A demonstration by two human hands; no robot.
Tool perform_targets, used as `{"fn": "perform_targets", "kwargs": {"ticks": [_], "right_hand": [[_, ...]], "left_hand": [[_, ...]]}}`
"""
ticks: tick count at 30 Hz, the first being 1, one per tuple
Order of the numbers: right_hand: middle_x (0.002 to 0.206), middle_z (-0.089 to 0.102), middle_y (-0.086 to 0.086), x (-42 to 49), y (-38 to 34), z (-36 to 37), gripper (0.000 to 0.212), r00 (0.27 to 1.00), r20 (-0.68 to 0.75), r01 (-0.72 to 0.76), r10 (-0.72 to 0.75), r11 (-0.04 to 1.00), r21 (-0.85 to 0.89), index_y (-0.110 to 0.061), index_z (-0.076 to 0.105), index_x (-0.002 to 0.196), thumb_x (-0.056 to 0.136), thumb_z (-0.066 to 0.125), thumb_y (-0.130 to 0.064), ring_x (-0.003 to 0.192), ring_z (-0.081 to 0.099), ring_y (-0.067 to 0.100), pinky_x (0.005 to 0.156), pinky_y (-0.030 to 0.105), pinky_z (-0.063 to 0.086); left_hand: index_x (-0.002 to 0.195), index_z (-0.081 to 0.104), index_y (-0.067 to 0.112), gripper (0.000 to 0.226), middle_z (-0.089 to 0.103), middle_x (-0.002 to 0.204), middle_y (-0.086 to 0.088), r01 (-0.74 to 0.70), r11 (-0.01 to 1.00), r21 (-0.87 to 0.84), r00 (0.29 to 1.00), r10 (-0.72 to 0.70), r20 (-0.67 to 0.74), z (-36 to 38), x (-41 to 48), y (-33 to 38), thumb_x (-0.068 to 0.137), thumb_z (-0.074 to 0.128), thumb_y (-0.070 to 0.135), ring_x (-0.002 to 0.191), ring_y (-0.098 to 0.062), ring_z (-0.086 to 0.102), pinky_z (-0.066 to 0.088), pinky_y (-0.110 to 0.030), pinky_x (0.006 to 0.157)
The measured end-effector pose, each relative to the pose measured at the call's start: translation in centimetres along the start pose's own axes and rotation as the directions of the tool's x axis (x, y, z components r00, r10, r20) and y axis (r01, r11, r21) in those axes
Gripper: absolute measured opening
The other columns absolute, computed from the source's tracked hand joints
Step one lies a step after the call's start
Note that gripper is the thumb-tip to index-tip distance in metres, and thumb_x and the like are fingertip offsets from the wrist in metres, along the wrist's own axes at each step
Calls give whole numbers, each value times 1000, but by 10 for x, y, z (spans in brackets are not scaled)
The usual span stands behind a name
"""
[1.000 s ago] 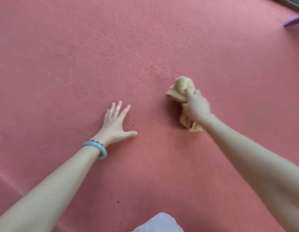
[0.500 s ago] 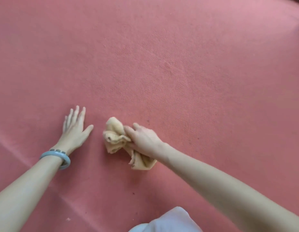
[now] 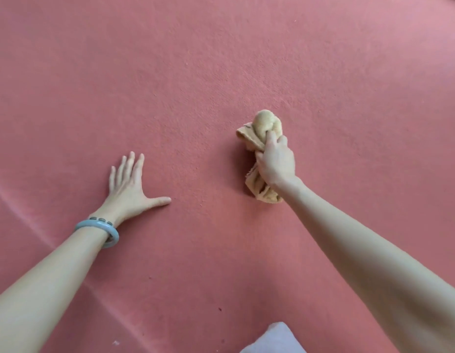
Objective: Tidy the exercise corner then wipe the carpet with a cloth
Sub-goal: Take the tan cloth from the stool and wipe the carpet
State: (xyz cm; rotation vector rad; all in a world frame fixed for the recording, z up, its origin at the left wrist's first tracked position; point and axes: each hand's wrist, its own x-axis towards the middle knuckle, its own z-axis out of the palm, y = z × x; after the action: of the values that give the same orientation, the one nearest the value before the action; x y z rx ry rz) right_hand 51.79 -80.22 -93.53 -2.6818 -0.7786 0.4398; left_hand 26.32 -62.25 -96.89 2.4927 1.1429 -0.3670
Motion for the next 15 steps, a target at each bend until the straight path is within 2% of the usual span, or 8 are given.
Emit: {"fn": "perform_targets", "kwargs": {"ticks": [2,5,9,12,15], "right_hand": [[117,46,21,-12,-48,25,31,990,40,131,-132,991,21,-6,44,117,88,48,-14,95,55,42,66,37,34],[114,47,22,-31,-109,51,28,952,115,278,-284,958,65,-4,45,116,90,47,-12,96,54,41,66,37,32],[110,47,22,-48,-148,62,29,815,313,475,-487,872,120,-2,44,118,91,47,-14,90,55,42,68,42,39],[110,47,22,-33,-135,38,35,782,401,477,-478,872,110,-3,42,121,90,50,-17,92,56,43,75,44,42],[110,48,23,0,-90,1,36,837,418,382,-353,924,17,-4,42,118,90,53,-23,96,56,43,79,44,42]], "left_hand": [[150,-8,18,134,-14,158,-3,-14,1000,24,1000,14,16,-4,-1,-9,56,73,69,144,-16,-17,-12,-38,117],[150,-7,14,137,-15,158,-6,-50,995,84,998,46,53,-8,-3,-19,54,72,72,144,-17,-17,-13,-38,116],[149,-10,19,138,-12,158,-5,-92,995,46,993,88,72,-10,-4,-22,51,72,72,144,-17,-17,-12,-38,117],[149,-14,17,137,-18,157,-6,-72,994,77,990,62,129,-12,-6,-17,54,66,76,143,-18,-21,-12,-40,117],[148,-12,7,123,-19,156,-12,-52,988,143,988,30,149,-15,-8,-6,69,51,78,143,-21,-21,-12,-42,117]]}}
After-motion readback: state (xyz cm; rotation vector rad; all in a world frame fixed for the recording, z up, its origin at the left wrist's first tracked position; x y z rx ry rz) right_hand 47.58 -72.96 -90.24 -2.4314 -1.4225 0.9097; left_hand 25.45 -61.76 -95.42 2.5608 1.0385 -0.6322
